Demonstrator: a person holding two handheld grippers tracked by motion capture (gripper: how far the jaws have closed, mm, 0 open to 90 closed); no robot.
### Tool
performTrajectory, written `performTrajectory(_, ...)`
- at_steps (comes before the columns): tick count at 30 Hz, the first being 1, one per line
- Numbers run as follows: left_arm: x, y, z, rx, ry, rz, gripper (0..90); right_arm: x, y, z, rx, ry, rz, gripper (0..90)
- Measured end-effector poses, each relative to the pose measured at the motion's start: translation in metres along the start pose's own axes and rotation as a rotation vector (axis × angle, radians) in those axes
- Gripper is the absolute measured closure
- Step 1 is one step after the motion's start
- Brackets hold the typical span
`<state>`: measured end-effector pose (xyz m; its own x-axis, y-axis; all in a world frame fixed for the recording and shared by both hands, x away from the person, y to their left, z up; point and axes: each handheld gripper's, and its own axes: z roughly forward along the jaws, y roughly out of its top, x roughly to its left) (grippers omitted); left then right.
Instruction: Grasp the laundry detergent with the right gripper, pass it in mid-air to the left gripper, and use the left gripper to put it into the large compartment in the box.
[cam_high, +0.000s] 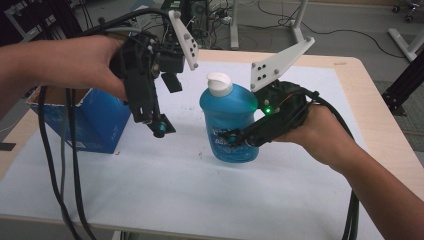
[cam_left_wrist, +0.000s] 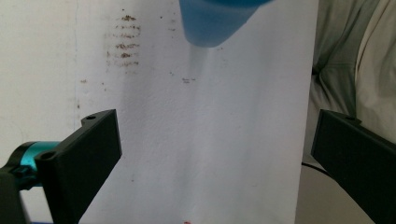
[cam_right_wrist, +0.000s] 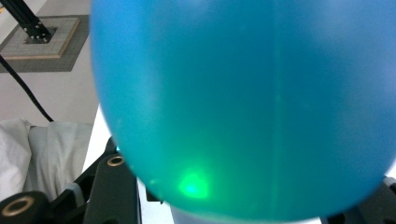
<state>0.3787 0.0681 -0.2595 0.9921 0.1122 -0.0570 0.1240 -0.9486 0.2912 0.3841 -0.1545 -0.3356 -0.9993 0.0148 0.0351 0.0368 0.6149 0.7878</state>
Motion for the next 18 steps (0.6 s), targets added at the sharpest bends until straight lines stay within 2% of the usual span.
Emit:
performTrajectory(8, 0.001, 0.014, -0.004, -0.005, -0.001, 0.022, 1.7, -0.001, 0.009, 0.004, 0.012, 0.011, -0.006, 45.2)
performTrajectory(18, 0.002, 0.022, -0.003, -0.002, -0.008, 0.036, 1.7, -0.003, 0.016, 0.010, 0.030, 0.027, -0.007, 45.2)
